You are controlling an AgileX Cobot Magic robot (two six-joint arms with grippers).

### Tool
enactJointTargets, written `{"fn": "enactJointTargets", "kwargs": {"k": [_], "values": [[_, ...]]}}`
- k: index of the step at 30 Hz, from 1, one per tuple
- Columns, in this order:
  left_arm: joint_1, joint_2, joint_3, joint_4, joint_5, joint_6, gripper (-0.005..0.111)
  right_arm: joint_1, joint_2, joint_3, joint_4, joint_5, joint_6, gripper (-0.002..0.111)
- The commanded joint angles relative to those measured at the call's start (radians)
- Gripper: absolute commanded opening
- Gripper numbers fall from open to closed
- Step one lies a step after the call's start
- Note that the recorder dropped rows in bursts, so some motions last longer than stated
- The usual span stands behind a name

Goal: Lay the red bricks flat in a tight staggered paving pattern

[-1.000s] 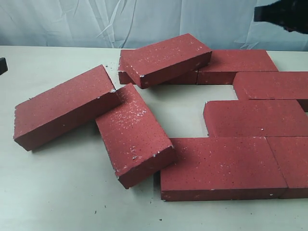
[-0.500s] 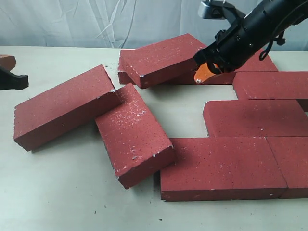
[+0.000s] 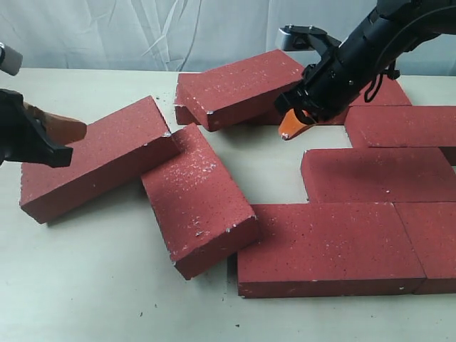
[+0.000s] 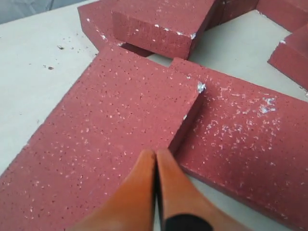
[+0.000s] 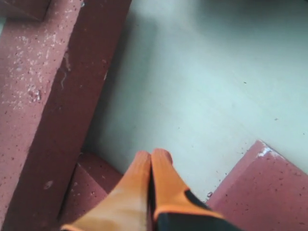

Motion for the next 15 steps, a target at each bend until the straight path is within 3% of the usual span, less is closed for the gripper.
{"fn": "enactJointTargets", "kwargs": {"k": [1, 6, 12, 15], "values": [[-0.028, 0.061, -0.067, 0.003, 0.1, 0.013, 0.0, -0.002, -0.005, -0.01, -0.02, -0.016, 0.012, -0.001], [-0.105, 0.083, -0.152, -0.038, 0.349, 0.011, 0.0, -0.002, -0.005, -0.007, -0.016, -0.026, 0.008, -0.001], [-0.171, 0.084, -0.308, -0.07, 0.803, 0.008, 0.0, 0.038, -0.003, 0.005, -0.01, -0.056, -0.06, -0.001], [-0.189, 0.079, -0.333, -0.127, 1.018, 0.195, 0.0, 0.054, -0.003, 0.005, -0.036, -0.058, -0.063, -0.001]]}}
